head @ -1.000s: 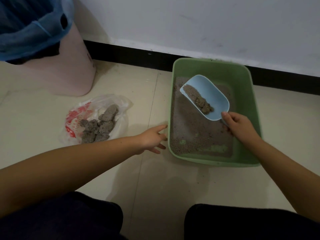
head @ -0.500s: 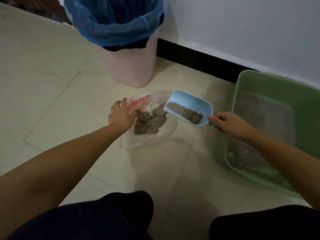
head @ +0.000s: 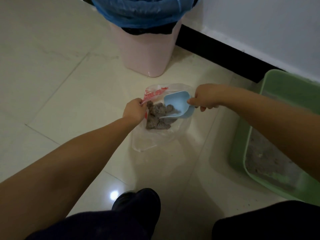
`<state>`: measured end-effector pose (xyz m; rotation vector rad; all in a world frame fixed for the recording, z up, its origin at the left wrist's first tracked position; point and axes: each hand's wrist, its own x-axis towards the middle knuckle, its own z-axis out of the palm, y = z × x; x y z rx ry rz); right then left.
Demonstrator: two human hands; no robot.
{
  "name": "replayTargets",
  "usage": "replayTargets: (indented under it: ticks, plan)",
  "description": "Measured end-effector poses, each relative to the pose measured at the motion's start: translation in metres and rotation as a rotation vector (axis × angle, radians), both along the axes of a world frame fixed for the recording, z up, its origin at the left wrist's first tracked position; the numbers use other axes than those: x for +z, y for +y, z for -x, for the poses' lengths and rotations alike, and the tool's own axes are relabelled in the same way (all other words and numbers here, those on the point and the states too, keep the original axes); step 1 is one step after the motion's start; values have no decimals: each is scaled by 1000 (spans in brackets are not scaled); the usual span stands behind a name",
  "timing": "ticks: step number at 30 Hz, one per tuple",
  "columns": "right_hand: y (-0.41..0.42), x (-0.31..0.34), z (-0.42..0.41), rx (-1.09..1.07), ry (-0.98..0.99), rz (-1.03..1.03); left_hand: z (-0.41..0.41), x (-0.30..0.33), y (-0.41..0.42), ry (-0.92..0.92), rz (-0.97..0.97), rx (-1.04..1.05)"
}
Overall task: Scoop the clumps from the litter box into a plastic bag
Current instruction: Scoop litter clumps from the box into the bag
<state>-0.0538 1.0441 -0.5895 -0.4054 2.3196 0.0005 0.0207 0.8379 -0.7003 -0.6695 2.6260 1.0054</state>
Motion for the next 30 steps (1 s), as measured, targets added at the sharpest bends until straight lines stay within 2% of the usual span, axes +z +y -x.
replayTargets:
  ticks: [3, 7, 10, 12, 14, 16, 20, 24, 27, 30]
  plan:
    - [-13, 14, 1, 123, 68, -65, -1, 1, -4, -15, 4, 2]
    - [-7, 34, -9, 233, 254, -162, -2, 10, -2, -38, 41, 4]
    - [31, 54, -10, 96, 219, -91, -1, 24, 14, 38, 230, -102]
    - [74, 73, -9, -46, 182, -29, 3, 36, 34, 135, 286, -194]
    - [130, 90, -15, -200, 193, 11, 7, 48, 63, 235, 232, -304]
    - [190, 101, -27, -361, 254, 45, 10, 60, 100, 270, 92, -434]
    - [284, 86, -71, -588, 341, -52, 6, 76, 185, 134, -120, -652]
    - [330, 43, -113, -706, 169, -239, -16, 73, 247, -146, -229, -793]
    - [351, 22, -141, -878, -30, -120, -27, 68, 270, -249, -227, -792]
    - [357, 1, -153, -1004, -115, 75, -24, 66, 277, -325, -306, -686]
